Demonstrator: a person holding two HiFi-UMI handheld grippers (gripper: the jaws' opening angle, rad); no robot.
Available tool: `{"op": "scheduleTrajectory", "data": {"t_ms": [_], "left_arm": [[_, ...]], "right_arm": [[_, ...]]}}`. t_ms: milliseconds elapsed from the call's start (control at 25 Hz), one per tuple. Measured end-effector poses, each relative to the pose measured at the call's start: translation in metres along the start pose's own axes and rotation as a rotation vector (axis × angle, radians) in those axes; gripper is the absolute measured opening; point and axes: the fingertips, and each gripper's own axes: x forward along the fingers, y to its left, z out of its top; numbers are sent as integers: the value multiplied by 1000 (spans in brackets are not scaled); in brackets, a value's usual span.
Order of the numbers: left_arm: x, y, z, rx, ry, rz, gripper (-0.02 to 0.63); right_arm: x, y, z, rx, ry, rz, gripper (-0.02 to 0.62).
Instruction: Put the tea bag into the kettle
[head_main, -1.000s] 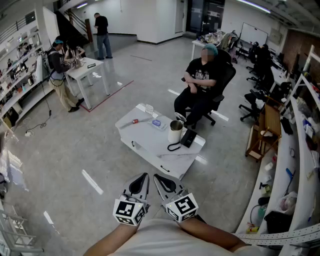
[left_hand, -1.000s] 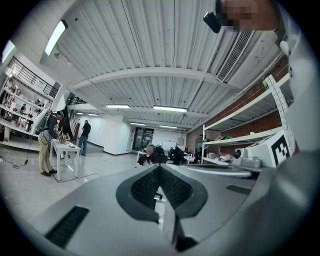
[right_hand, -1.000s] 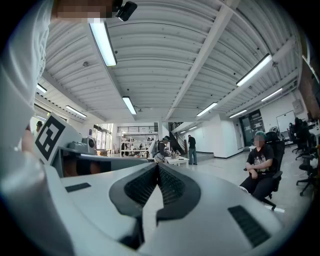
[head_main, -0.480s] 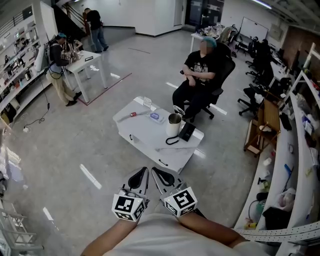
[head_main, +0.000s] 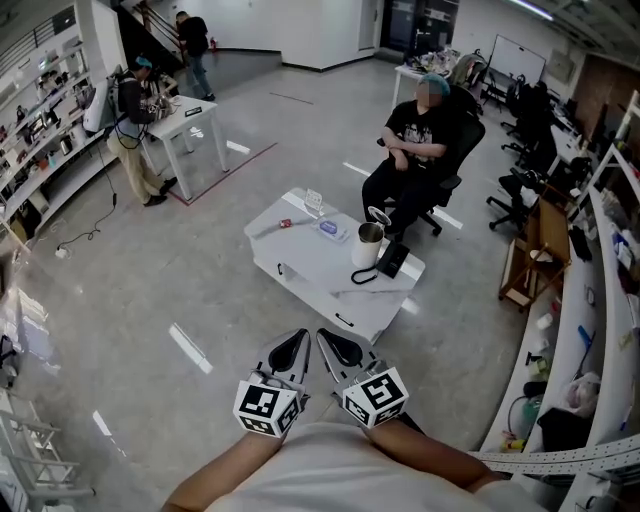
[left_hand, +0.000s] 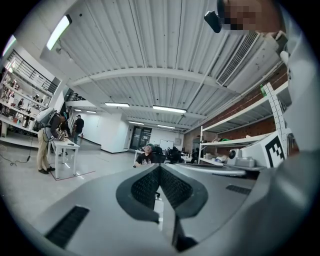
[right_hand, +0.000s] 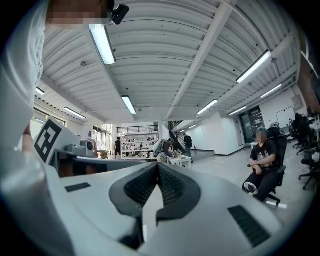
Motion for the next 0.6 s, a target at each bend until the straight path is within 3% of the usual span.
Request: {"op": "scheduleTrajectory", "data": {"t_ms": [400, 600], "left_arm": [[-55, 53, -3, -16, 23, -28, 8], [-57, 61, -9, -33, 35, -35, 8]], "right_arm": [[39, 73, -16, 11, 12, -2, 9], [44, 70, -19, 28, 25, -19, 9]]}}
